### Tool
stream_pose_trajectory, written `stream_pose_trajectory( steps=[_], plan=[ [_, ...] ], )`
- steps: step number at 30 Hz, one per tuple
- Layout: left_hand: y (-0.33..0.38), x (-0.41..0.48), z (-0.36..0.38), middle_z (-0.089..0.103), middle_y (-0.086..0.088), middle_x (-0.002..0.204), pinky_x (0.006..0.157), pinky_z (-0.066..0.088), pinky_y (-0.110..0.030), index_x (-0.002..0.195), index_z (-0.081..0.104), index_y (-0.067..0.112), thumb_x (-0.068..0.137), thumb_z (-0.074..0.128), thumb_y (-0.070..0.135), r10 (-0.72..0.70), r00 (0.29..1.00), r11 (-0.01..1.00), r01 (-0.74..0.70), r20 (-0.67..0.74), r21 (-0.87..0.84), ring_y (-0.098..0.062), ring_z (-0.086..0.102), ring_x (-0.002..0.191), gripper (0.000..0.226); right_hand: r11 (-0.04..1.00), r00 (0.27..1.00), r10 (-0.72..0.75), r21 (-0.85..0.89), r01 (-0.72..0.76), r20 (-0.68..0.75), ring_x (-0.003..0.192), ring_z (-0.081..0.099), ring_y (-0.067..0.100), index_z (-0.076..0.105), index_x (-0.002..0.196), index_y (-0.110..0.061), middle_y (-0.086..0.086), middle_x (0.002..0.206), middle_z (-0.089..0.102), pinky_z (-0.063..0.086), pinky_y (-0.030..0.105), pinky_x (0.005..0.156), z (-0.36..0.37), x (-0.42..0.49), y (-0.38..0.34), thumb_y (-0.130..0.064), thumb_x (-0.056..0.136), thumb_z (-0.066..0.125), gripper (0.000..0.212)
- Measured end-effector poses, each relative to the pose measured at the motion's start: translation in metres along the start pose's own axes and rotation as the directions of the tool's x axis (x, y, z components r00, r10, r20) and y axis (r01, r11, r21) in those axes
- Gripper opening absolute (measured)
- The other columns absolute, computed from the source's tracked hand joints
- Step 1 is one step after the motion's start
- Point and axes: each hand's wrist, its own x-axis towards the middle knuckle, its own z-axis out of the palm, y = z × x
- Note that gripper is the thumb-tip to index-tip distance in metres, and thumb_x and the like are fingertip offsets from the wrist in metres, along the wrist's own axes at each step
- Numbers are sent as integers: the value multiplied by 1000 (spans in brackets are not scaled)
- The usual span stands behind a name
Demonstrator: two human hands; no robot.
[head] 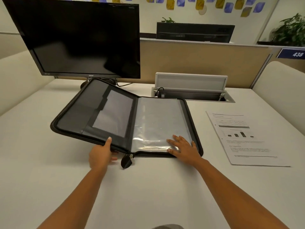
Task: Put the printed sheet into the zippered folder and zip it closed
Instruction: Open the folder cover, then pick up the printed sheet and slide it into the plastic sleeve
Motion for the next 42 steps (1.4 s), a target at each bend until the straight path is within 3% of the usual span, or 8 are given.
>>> stream_pose_trajectory(
  steps=[7, 11, 14, 17, 26, 32, 36, 42],
  plan=[
    [0, -5, -27, 44, -4, 48, 48, 29, -24, 54, 51, 9, 75, 71, 40, 348, 867, 842, -121, -358, 526, -23, 41, 47, 43, 1000, 1000, -6, 2, 6, 10, 144, 0, 13, 21, 139, -42, -9, 156, 6, -6, 57, 112, 1, 1, 2, -57, 89, 35, 54],
    [-3, 1, -23, 68, -10, 83, 64, 46, -36, 86, 65, 11, 77, 71, 25, 687, 724, 599, -516, -62, 612, -26, 59, 77, 17, 1000, 1000, -3, 10, 3, 16, 144, 1, 13, 22, 139, -42, -9, 156, 7, -5, 56, 112, -1, -1, 5, -57, 88, 36, 55],
    [-7, 13, -17, 51, -11, 135, 106, 29, -48, 125, 53, 17, 88, 54, 39, 572, 778, 462, -567, 259, 681, -28, 41, 129, 43, 1000, 1000, -1, 21, 1, 10, 144, 3, 13, 24, 139, -42, -9, 156, 9, -4, 56, 112, -2, -5, 6, -57, 88, 38, 55],
    [-12, 20, -12, 32, -4, 149, 113, 14, -51, 136, 40, 24, 92, 40, 48, 458, 806, 378, -559, 376, 738, -24, 22, 140, 50, 1000, 1000, 6, 20, -6, 1, 144, 5, 13, 26, 138, -42, -10, 155, 12, -2, 56, 113, -4, -12, 8, -57, 88, 38, 53],
    [-13, 2, -11, 48, -4, 139, 96, 46, -43, 128, 52, 25, 92, 44, 45, 436, 814, 388, -556, 385, 735, -26, 49, 124, 42, 995, 995, 45, 97, -36, -93, 141, 16, 11, 41, 131, -42, -12, 151, 27, 4, 53, 114, -5, -38, 14, -49, 91, 39, 40],
    [-19, -15, -12, 72, -1, 100, 68, 51, -31, 104, 68, 21, 89, 54, 37, 599, 750, 397, -583, 281, 709, -20, 66, 83, 26, 984, 976, 81, 175, -45, -202, 138, 24, 9, 51, 122, -42, -13, 145, 38, 6, 50, 114, 3, -57, 19, -46, 89, 47, 34],
    [-17, -19, -8, 70, -3, 83, 68, 52, -33, 96, 68, 18, 87, 56, 37, 605, 748, 383, -574, 273, 724, -19, 63, 72, 24, 981, 971, 99, 186, -59, -216, 138, 25, 9, 53, 121, -41, -13, 144, 39, 6, 49, 113, 3, -63, 17, -46, 89, 48, 33],
    [-1, -21, 9, 68, -6, 110, 81, 51, -38, 113, 61, 16, 88, 54, 37, 588, 766, 435, -570, 259, 697, -24, 64, 94, 34, 922, 961, 201, 367, -122, -187, 130, 39, 15, 63, 112, -27, -5, 137, 50, 19, 50, 114, -11, -55, 7, -41, 87, 55, 30]
  ],
)
